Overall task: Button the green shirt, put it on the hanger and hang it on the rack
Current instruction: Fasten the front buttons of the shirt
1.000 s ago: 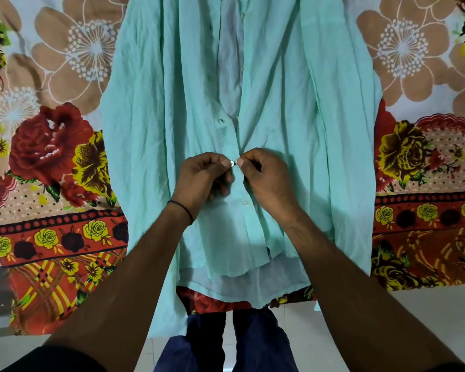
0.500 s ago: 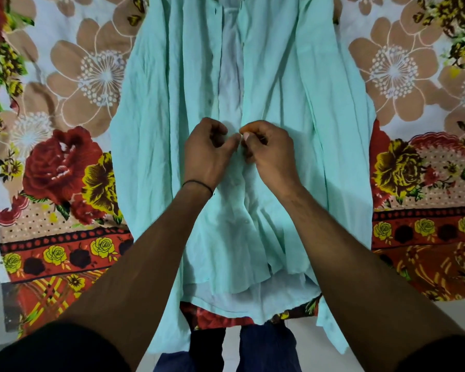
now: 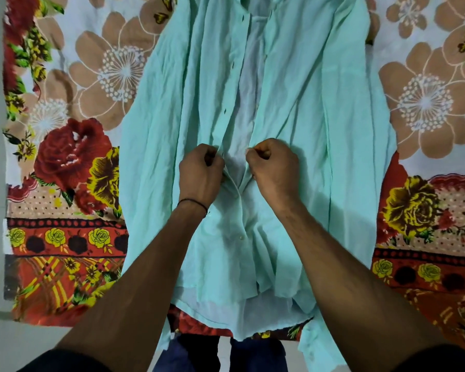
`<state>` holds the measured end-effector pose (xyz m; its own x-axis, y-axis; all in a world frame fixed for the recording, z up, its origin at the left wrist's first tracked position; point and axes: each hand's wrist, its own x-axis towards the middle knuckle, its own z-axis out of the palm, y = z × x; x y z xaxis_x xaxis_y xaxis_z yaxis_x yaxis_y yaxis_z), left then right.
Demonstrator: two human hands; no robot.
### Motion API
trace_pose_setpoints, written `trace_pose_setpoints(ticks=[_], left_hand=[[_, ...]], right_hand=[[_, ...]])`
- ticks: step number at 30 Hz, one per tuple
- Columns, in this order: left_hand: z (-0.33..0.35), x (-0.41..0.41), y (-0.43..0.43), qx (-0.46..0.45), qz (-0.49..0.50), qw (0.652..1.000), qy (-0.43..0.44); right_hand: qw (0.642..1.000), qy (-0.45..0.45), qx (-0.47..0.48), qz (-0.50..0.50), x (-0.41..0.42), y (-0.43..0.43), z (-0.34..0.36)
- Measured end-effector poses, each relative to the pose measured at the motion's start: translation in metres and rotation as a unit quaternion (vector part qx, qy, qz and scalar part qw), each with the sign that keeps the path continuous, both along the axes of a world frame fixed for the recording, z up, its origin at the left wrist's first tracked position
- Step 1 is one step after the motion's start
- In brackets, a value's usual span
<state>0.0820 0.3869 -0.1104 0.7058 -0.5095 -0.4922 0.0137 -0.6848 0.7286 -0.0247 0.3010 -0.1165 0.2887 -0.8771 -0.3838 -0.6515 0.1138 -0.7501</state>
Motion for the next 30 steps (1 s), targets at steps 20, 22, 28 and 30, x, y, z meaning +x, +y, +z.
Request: trace_pose_setpoints(ticks=[20,22,28,30], left_hand=[[0.008,-0.021,-0.018,-0.094,0.099,0.981,0.137],[0.006,-0.023,-0.019,-0.089,0.096,0.983,0.128],[0.002,-0.023,-0.018,-0.093,0.095,0.982,0.136],[0.003,-0.023,-0.017,-0.104,0.101,0.978,0.148]], right_hand=[[0.982,-0.135,0.129,0.028,-0.017,-0.012,-0.004],[0.980,-0.139,0.133,0.039,-0.017,-0.013,-0.004],[0.984,-0.129,0.116,0.044,-0.015,-0.013,-0.007],[0.985,-0.123,0.113,0.044,-0.015,-0.013,-0.008]])
